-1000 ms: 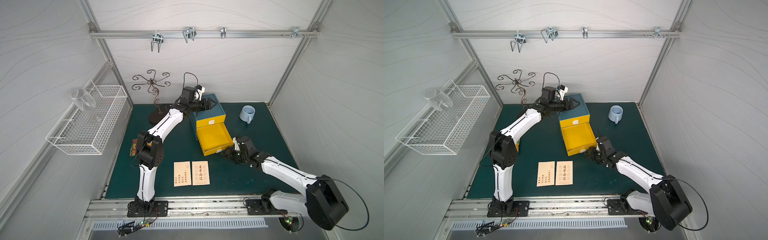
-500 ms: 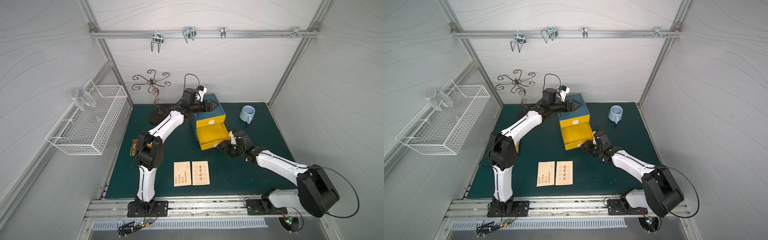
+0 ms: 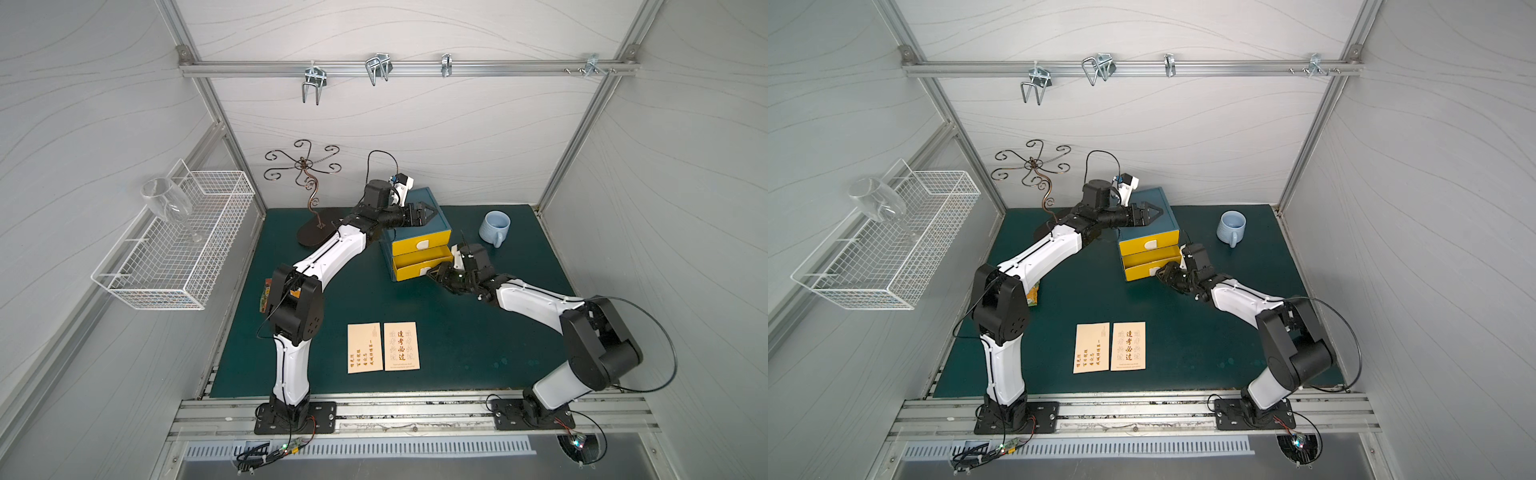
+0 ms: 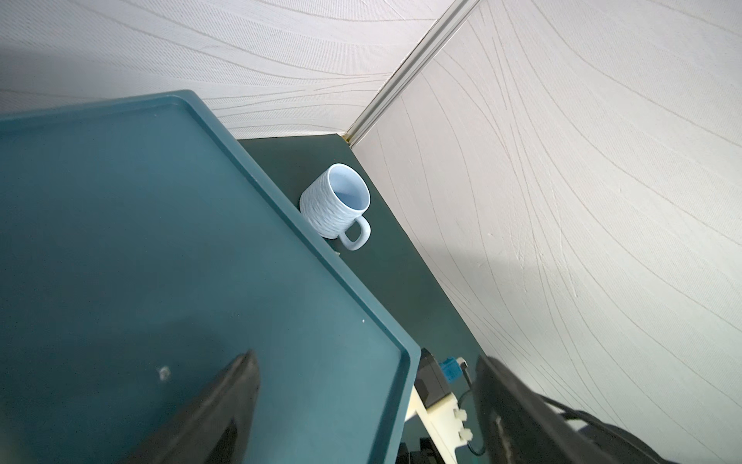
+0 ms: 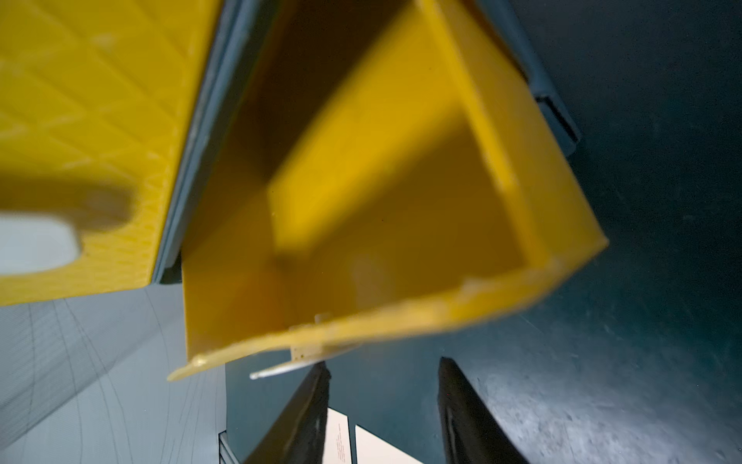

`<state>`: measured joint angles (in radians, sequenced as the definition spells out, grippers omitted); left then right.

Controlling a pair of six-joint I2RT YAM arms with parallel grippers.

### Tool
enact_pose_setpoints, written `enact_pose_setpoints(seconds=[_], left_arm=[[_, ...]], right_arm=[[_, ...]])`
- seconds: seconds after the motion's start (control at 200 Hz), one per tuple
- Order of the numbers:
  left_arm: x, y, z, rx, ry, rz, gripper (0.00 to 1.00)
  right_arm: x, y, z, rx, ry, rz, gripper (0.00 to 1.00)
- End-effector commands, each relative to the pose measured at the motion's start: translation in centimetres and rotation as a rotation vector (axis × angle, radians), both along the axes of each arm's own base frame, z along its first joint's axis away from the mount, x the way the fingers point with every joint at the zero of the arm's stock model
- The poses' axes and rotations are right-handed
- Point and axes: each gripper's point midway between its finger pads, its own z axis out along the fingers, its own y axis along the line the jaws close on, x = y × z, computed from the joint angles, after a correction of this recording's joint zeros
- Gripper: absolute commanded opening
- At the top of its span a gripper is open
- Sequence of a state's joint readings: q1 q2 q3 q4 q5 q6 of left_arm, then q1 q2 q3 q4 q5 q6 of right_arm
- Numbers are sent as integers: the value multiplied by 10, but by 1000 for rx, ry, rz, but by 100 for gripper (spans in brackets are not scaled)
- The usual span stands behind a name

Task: Take the postcards out of the drawer
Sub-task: Close the drawer in the storage box.

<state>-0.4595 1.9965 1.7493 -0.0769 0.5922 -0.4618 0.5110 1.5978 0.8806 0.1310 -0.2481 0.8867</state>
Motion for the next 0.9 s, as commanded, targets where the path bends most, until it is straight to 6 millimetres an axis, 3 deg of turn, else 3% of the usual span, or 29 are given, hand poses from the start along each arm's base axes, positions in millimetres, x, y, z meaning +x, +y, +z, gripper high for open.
enact_pose_setpoints(seconds=[0.0, 0.43, 0.705, 0.895], left_arm=[[-25, 10, -92, 136, 282, -3, 89], [-31, 12, -100, 159, 297, -15, 91], [-31, 14, -97, 156, 292, -13, 92], [-29, 16, -99, 148, 306, -14, 92]], right_arm=[[20, 7, 10, 57, -31, -10, 46], [50, 13, 0, 173, 14, -68, 44], [37, 12, -9, 225, 45, -70, 45], [28, 15, -39, 336, 99, -92, 46]])
